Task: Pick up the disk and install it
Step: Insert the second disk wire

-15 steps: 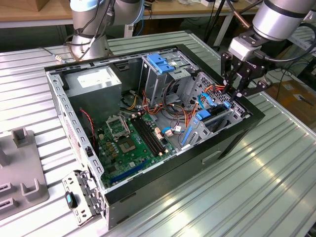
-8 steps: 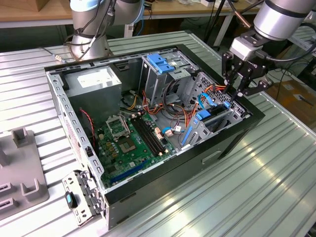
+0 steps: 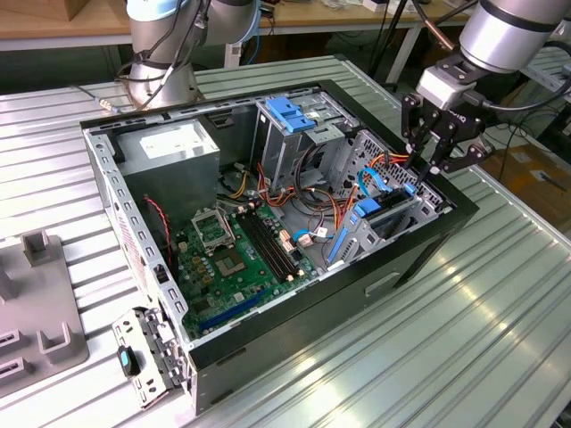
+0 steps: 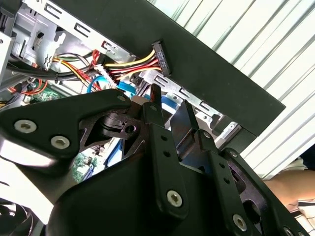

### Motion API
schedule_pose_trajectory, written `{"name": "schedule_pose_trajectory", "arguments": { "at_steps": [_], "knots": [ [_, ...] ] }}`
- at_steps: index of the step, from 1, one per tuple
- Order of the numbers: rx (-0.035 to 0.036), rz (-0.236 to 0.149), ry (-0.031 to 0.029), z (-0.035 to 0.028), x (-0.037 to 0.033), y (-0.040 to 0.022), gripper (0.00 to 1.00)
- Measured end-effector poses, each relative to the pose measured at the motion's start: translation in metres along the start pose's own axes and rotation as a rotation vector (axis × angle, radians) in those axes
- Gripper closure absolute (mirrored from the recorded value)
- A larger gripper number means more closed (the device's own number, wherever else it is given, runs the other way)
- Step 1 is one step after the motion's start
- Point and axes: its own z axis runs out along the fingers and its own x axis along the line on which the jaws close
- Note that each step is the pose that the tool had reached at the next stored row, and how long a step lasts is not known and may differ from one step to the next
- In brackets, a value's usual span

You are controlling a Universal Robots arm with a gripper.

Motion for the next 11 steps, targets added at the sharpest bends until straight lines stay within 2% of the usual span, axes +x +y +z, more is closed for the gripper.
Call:
{"name": "schedule_pose_trajectory", "arguments": {
  "at_steps": [11],
  "knots": [
    [0.0,-0.003,-0.0002,0.0005,0.0005,-0.0064,0.64]
  ]
}}
